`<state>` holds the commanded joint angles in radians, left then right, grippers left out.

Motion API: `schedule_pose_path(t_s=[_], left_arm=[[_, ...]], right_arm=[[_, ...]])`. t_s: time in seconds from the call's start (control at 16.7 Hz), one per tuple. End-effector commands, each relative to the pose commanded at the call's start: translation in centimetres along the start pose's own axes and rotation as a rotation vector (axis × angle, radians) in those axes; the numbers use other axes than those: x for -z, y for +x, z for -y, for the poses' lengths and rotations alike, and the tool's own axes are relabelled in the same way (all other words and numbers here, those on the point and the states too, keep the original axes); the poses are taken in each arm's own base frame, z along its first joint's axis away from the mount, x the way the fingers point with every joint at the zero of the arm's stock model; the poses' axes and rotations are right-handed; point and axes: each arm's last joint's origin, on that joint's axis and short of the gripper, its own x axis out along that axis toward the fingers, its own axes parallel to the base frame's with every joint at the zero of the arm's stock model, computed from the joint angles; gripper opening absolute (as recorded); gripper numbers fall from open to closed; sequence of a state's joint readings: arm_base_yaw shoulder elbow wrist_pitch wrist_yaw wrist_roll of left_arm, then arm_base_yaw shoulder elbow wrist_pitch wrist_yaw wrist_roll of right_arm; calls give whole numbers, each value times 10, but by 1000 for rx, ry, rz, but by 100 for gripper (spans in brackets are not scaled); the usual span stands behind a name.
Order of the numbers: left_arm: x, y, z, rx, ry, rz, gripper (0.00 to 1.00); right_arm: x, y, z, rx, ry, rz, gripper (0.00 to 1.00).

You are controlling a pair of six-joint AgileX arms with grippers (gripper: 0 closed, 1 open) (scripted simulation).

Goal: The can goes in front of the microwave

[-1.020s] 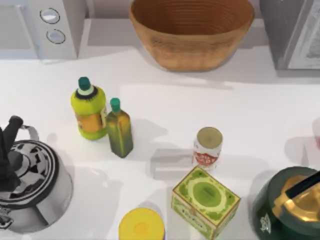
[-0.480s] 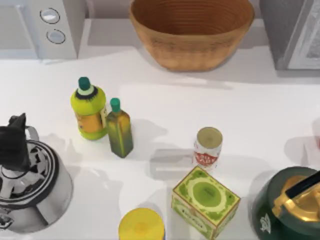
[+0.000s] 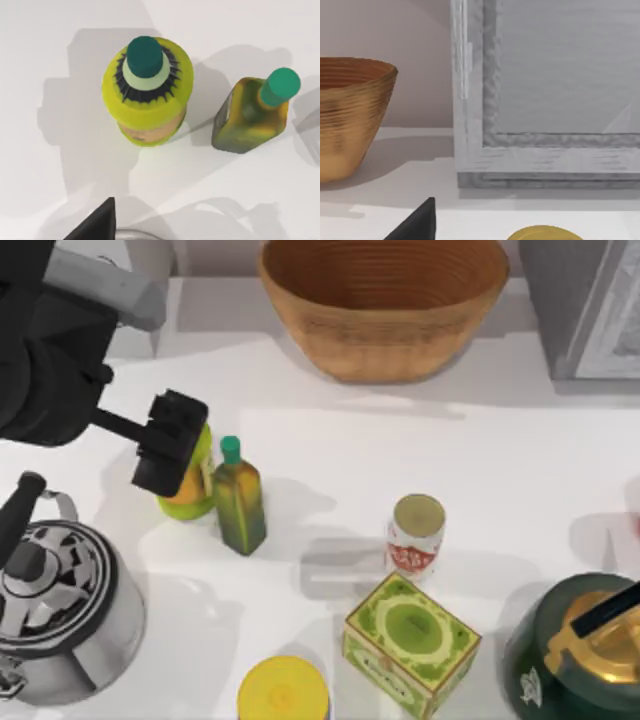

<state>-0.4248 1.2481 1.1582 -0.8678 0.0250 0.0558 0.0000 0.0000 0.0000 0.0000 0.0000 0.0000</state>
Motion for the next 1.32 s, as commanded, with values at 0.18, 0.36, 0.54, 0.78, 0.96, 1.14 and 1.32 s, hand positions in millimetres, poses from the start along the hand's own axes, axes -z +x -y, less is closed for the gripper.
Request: schedule_pose_path(t_s=[0.18,0.36,0.54,0.78,0.96,1.14,1.32], left_arm=[[-49,35,31,67,83,-204,100],[-84,77,71,105,160,-369,100],[-103,118,115,119,225,-488,100],[-110,162,163,116,284,-576,100],[-109,180,184,110,307,-601,100],[-108,184,189,108,312,-606,100],[-108,184,189,108,312,-606,100]], right_arm=[[0,0,0,0,0,0,100],[0,0,0,0,0,0,100],[0,0,0,0,0,0,100],[0,0,0,0,0,0,100],[0,0,0,0,0,0,100],[0,0,0,0,0,0,100],[0,0,0,0,0,0,100]])
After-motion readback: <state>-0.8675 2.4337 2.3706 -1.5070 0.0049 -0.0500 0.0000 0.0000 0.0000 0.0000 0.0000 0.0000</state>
